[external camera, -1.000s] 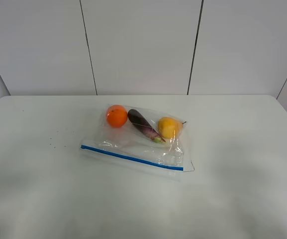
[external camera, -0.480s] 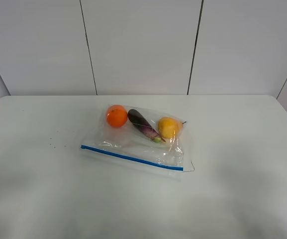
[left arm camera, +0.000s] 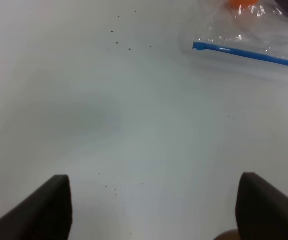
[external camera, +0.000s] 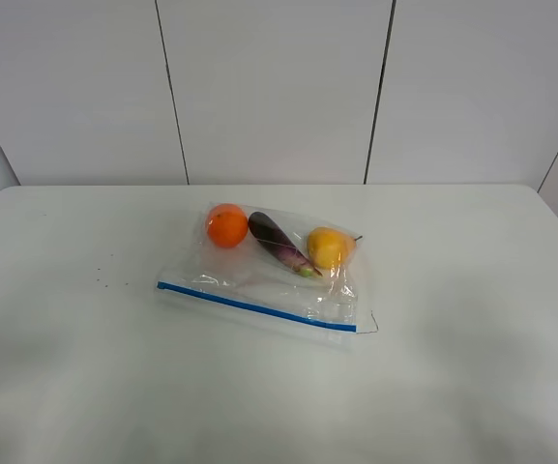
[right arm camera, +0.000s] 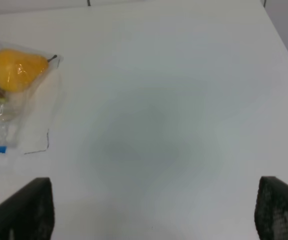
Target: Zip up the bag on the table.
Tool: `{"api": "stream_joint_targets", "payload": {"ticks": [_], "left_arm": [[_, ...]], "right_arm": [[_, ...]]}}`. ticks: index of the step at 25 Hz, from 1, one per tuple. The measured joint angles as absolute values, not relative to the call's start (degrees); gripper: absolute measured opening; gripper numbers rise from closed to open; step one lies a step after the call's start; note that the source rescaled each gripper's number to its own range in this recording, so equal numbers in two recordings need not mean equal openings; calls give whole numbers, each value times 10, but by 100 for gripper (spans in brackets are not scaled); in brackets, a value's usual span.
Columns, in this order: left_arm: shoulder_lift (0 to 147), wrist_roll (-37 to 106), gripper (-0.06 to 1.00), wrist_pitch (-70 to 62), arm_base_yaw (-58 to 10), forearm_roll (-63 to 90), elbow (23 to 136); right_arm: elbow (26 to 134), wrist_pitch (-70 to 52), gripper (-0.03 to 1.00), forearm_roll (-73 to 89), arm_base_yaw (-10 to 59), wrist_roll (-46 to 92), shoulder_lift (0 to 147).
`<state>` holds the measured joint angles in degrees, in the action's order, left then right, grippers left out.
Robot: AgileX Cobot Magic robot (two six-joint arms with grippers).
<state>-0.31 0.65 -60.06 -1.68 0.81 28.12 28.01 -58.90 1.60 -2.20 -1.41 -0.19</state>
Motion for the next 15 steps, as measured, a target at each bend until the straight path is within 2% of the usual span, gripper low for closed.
{"api": "stream_joint_targets", "payload": {"ticks": [15], "left_arm": [[-3, 6, 87, -601, -17, 8, 281]], "right_arm": [[280, -589, 91, 16, -22, -14, -2]]}}
